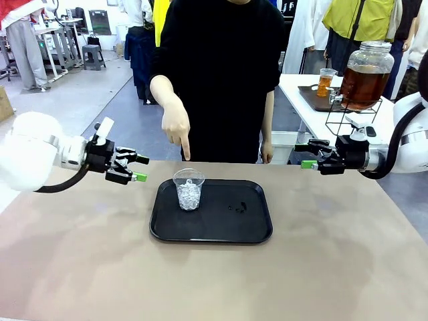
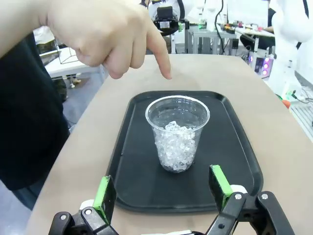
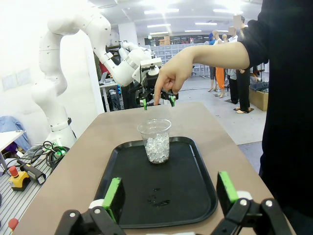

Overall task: Pour the drink into the iced cup.
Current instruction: Pick up the iced cup indicated by the human and present it to them.

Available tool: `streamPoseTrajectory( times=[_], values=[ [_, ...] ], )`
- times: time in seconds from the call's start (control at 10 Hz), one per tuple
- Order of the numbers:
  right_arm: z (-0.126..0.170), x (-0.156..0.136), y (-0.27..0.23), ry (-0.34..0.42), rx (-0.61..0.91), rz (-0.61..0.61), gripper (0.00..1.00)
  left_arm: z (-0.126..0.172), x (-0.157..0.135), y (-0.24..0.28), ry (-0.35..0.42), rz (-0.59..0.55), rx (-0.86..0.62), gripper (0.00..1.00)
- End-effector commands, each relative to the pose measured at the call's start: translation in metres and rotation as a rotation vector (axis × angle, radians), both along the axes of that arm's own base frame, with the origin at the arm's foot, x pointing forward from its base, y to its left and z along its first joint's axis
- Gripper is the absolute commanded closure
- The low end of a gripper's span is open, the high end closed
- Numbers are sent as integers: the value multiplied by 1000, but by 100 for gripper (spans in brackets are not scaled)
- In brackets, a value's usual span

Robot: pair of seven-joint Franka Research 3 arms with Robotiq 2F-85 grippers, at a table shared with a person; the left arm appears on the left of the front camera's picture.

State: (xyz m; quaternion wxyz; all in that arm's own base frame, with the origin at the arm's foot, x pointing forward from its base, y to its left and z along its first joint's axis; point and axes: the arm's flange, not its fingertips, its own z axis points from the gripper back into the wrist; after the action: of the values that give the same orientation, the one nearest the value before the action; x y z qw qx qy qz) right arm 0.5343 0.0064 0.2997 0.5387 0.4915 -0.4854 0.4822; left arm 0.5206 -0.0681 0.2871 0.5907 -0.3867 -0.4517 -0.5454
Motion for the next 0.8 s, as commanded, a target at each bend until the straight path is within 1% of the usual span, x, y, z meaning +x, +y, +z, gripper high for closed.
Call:
streamPoseTrajectory(
  times=[0.0,0.3,0.4,0.5,0.6,0.7],
  values=[
    [3,1,2,-3,-1,4,0,-14,3,-10,3,-12,-33,0],
    [3,1,2,-3,-1,4,0,-29,6,-20,39,-47,-52,0],
    [3,1,2,-3,-1,4,0,-30,6,-23,40,-58,-58,0],
    [3,1,2,-3,-1,4,0,-24,5,-22,47,-106,-49,0],
    [3,1,2,-3,-1,4,0,-31,2,-22,58,-48,-36,0],
    [3,1,2,-3,-1,4,0,-31,2,-22,58,-48,-36,0]
  ],
)
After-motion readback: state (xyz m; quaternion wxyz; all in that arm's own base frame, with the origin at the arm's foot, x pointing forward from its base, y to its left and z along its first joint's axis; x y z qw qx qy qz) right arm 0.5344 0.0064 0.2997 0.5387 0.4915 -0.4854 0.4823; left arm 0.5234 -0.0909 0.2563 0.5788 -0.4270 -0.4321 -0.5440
